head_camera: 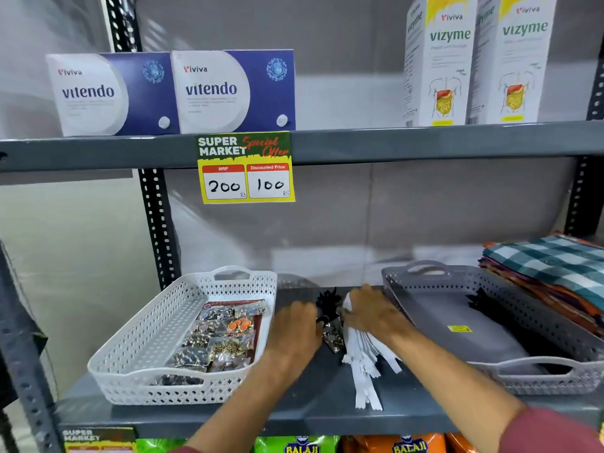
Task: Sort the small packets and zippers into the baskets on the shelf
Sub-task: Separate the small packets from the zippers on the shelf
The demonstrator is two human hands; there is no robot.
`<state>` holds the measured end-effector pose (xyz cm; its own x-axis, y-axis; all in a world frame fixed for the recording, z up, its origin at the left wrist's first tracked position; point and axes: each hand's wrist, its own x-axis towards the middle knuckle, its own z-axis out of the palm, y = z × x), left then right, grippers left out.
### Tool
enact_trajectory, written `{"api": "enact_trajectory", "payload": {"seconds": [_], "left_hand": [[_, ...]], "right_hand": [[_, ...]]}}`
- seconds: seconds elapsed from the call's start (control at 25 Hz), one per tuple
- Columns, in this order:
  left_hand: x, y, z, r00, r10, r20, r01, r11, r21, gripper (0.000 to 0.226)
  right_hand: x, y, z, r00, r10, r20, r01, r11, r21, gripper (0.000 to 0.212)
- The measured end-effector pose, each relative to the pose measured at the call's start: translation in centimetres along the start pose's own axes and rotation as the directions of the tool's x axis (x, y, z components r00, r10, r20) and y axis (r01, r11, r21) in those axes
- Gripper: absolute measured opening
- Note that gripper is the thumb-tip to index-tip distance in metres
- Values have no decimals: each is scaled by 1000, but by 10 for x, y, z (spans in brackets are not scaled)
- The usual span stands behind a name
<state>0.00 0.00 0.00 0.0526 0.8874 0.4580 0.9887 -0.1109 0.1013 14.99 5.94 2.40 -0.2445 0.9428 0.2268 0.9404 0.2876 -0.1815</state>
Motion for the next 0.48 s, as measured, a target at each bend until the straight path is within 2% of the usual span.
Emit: {"api": "enact_trajectory", "payload": {"seconds": [0.04,0.12,0.16,0.28,0.36,0.44,0.48], "left_hand": [[0,1,5,998,-4,62,3,1000,10,25],[3,-1,18,995,-17,101,14,999,29,25],[3,-1,19,992,-34,119,29,999,42,25],[10,-5,27,991,-49,122,38,996,86,29],[13,-5,31,994,-38,104,26,994,110,30],[14,-3,30,995,-35,94,25,994,111,33],[15,-2,29,996,-26,82,18,994,104,35]], "right_hand": [[-2,0,5,998,20,64,-20,1000,0,29],[-3,2,11,998,25,59,-28,998,64,17],[-3,2,12,998,31,54,-36,996,86,19],[-3,10,-2,999,13,-41,-5,982,191,31],[-7,14,-15,993,13,-120,13,977,211,23],[-9,19,-25,983,9,-181,10,995,100,1],[-8,21,-26,982,18,-187,-16,1000,13,10]]}}
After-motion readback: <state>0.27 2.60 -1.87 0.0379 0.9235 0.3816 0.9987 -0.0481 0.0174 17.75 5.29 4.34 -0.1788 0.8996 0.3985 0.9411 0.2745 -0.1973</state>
